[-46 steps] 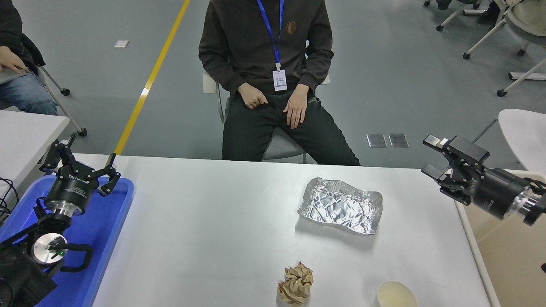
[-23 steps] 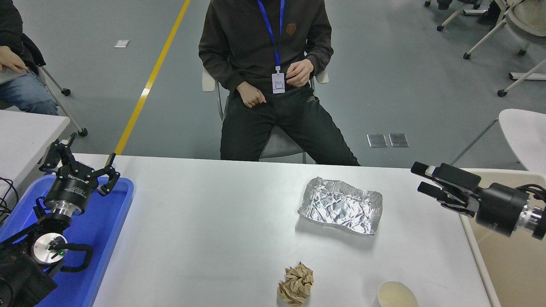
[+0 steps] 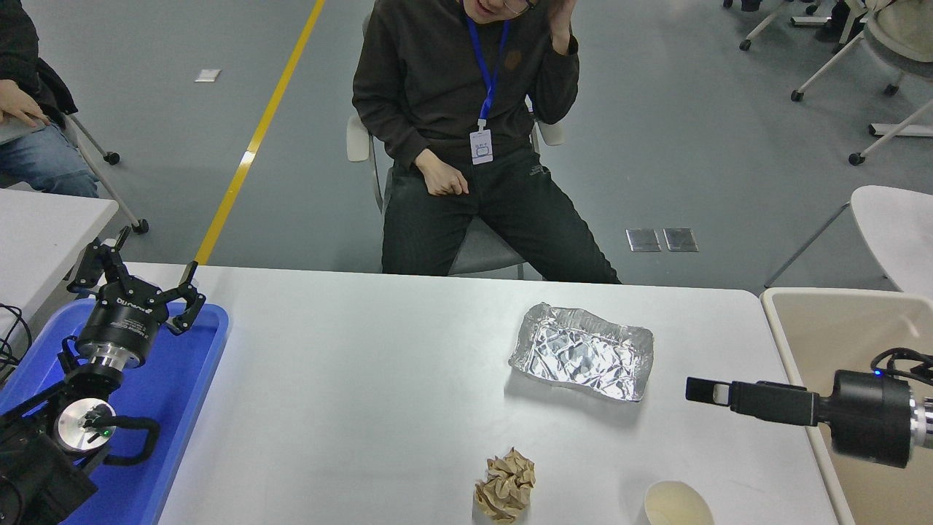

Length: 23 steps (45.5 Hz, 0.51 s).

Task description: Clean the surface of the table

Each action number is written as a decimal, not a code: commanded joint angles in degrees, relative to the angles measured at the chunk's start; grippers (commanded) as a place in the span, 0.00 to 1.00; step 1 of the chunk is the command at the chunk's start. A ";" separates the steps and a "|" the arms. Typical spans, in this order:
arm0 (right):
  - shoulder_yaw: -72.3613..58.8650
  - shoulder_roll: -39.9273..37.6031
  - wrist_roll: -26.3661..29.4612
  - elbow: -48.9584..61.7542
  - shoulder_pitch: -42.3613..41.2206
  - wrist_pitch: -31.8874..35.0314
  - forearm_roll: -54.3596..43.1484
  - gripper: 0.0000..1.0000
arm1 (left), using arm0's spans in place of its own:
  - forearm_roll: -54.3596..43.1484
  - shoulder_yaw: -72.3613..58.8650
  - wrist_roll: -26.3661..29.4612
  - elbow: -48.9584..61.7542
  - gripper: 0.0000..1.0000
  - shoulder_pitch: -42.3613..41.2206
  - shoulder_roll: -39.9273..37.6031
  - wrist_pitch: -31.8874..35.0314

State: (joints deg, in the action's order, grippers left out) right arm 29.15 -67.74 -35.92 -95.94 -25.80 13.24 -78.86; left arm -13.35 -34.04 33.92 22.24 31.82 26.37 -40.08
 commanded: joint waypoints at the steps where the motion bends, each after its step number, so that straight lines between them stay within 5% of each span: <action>1: -0.23 2.08 6.91 -2.15 -0.13 -0.06 -2.97 0.98 | -0.01 0.03 0.00 0.00 1.00 0.00 0.00 0.00; 13: -1.37 5.16 15.61 -1.88 -0.04 -0.06 -11.49 0.98 | -0.01 0.03 0.00 0.00 1.00 0.00 0.00 0.00; 23: -4.18 3.76 16.23 -2.67 -0.04 -0.06 -15.88 0.98 | -0.01 -0.06 0.00 0.00 1.00 0.00 0.00 0.00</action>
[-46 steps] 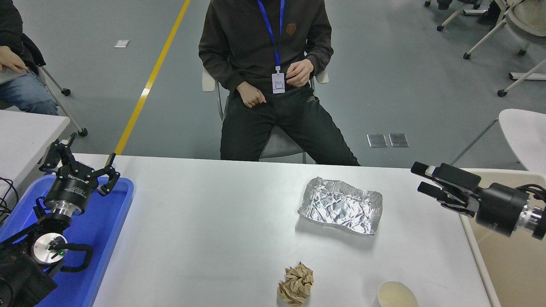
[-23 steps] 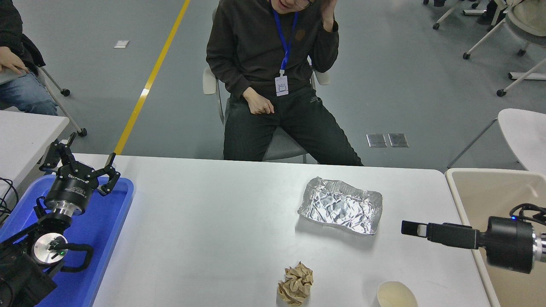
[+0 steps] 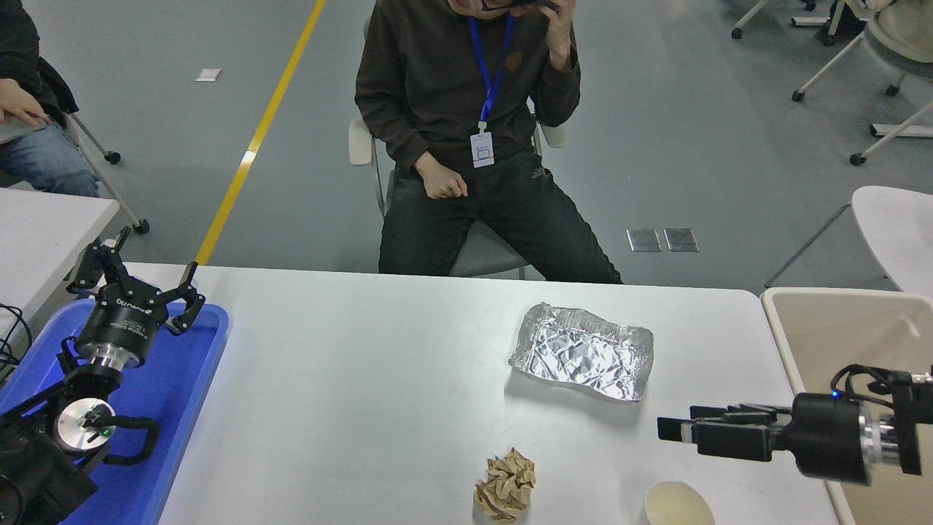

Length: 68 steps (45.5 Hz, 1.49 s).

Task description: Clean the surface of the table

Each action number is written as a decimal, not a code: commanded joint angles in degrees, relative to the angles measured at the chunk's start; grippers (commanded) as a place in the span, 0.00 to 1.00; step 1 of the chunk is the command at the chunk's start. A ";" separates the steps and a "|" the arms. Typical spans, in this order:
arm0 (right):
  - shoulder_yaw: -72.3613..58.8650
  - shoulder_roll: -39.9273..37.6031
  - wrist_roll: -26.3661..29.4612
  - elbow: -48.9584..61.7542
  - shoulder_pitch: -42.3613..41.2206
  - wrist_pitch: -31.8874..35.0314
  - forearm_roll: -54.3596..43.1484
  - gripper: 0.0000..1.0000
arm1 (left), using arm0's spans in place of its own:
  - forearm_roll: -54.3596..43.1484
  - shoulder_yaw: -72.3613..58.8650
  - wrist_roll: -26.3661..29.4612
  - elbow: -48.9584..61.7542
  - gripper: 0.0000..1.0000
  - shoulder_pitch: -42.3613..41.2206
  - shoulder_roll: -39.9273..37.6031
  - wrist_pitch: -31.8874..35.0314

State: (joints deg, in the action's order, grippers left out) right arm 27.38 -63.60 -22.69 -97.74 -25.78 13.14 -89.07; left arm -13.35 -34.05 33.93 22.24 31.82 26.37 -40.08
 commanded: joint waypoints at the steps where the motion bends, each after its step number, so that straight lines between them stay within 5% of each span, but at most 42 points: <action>1: -2.77 -0.73 3.00 -0.96 -0.06 0.04 -6.37 0.98 | -0.01 -0.06 0.00 0.00 1.00 0.00 0.00 0.00; 17: -7.78 -0.65 9.32 0.09 -0.06 -0.04 -11.21 0.98 | -0.01 0.03 0.00 0.00 1.00 0.00 0.00 0.00; 44: -8.49 -0.21 9.85 0.35 -2.61 2.94 -11.30 0.98 | -0.01 0.03 0.00 0.00 1.00 0.00 0.00 0.00; 53: -8.75 4.97 19.86 0.35 -7.18 6.63 -10.34 0.98 | -0.01 0.03 0.00 0.00 1.00 0.00 0.00 0.00; 68: -9.54 6.91 29.09 0.70 -8.85 9.80 -2.61 0.99 | -0.01 -0.06 0.00 0.00 1.00 0.00 0.00 0.00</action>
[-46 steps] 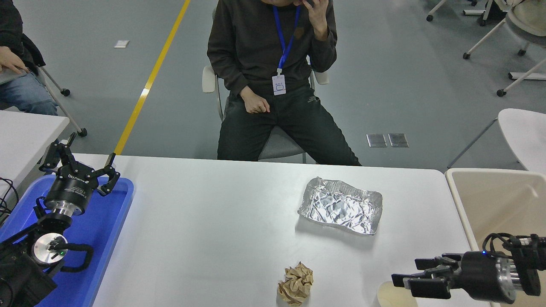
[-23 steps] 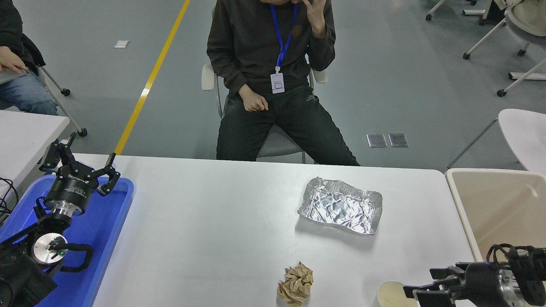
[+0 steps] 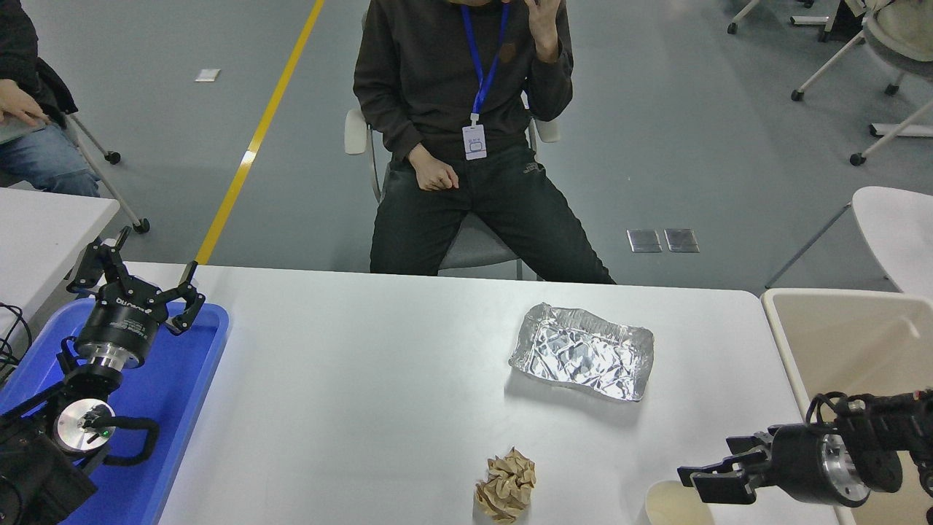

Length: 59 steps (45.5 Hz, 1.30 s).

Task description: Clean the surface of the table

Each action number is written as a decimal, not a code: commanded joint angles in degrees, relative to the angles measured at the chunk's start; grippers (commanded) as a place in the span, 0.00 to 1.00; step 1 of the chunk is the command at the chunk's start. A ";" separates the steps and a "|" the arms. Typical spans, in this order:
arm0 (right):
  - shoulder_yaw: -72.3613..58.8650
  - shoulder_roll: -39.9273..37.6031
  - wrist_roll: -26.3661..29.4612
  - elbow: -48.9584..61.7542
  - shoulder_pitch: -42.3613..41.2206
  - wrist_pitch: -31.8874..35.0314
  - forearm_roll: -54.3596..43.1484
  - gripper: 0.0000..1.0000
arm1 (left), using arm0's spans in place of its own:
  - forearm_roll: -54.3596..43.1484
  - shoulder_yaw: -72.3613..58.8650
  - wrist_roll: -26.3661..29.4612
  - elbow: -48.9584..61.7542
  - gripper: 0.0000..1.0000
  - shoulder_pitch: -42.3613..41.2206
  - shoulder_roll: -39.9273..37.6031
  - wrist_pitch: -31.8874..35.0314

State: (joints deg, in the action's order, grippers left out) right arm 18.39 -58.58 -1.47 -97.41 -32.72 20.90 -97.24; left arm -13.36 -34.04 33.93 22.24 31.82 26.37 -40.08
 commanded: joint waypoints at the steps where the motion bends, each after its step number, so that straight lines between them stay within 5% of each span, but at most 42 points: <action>1: -0.55 1.89 9.46 0.38 -2.00 2.04 6.79 0.99 | 0.09 0.02 0.00 0.00 1.00 0.00 0.00 0.00; 12: -0.55 1.28 12.99 -1.91 -3.49 8.45 15.77 0.99 | 0.01 -0.06 0.00 0.00 1.00 0.00 0.00 -0.09; 32: -18.03 6.55 9.91 -2.08 -15.35 9.60 5.31 0.99 | 0.01 -0.06 0.00 0.00 1.00 0.00 0.00 -0.09; 45: -19.00 7.61 9.91 -0.24 -15.97 9.33 4.08 0.97 | 0.01 -0.06 0.00 0.00 1.00 0.00 0.00 -0.09; 59: -19.00 7.70 6.57 -0.24 -15.97 9.25 0.65 0.65 | 0.01 -0.06 0.00 0.00 1.00 0.00 0.00 -0.09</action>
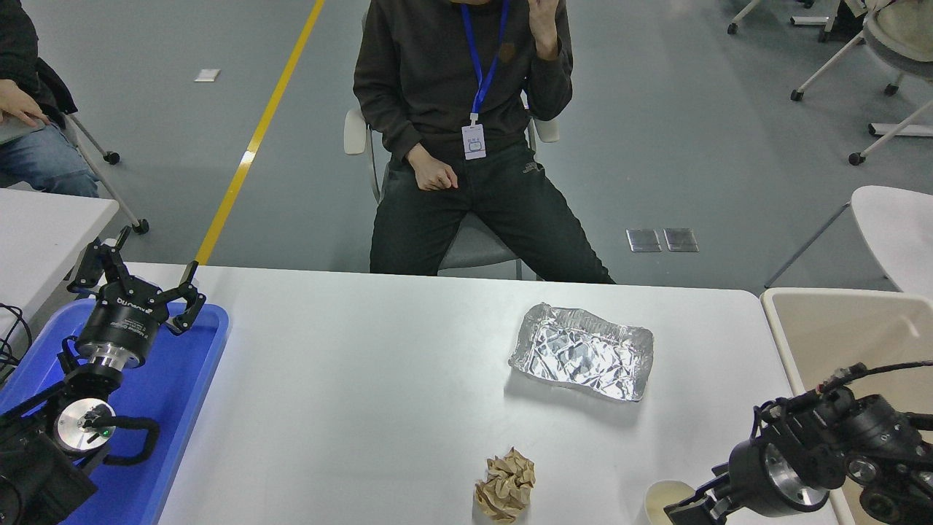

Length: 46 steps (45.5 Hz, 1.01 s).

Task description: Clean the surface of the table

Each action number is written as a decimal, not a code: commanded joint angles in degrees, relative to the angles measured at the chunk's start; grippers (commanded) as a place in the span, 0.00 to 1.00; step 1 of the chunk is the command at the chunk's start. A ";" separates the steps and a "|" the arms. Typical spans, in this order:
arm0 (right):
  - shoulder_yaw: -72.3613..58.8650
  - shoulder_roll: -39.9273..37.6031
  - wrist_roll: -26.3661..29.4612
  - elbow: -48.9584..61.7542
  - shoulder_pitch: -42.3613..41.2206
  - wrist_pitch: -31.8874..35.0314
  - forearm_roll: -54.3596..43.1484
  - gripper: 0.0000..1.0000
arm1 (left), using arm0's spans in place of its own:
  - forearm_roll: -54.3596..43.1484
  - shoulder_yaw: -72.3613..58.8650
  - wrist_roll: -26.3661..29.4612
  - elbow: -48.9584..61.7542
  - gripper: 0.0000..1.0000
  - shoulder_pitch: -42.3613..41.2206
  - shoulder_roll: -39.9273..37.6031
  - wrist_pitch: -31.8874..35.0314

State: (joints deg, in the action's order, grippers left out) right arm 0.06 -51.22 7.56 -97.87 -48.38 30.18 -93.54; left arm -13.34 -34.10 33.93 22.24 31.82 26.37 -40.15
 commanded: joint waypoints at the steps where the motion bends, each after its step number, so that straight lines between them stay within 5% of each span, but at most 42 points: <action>1: -0.67 0.33 -2.73 0.22 -0.22 -0.03 -3.49 0.62 | -0.02 0.00 0.00 0.00 1.00 0.00 0.00 -0.01; 6: -0.67 0.25 -2.82 0.22 0.04 -0.03 -5.08 0.44 | -0.02 0.00 0.00 0.00 1.00 0.00 0.00 -0.01; 8: -0.85 0.16 -2.82 0.40 0.04 0.23 -5.16 0.29 | 0.06 0.00 0.00 0.00 1.00 0.00 0.00 -0.01; 17: -1.46 -0.54 -2.82 0.93 -0.22 0.23 -4.99 0.01 | 0.06 0.00 0.00 0.00 1.00 0.00 0.00 -0.01; 46: -0.41 -5.73 -3.78 -0.48 -3.99 0.32 1.86 0.00 | -0.02 0.00 0.00 0.00 1.00 0.00 0.00 -0.01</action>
State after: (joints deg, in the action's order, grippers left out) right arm -0.67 -54.17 4.60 -97.42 -49.77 30.44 -96.26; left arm -13.35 -34.10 33.93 22.24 31.82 26.37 -40.17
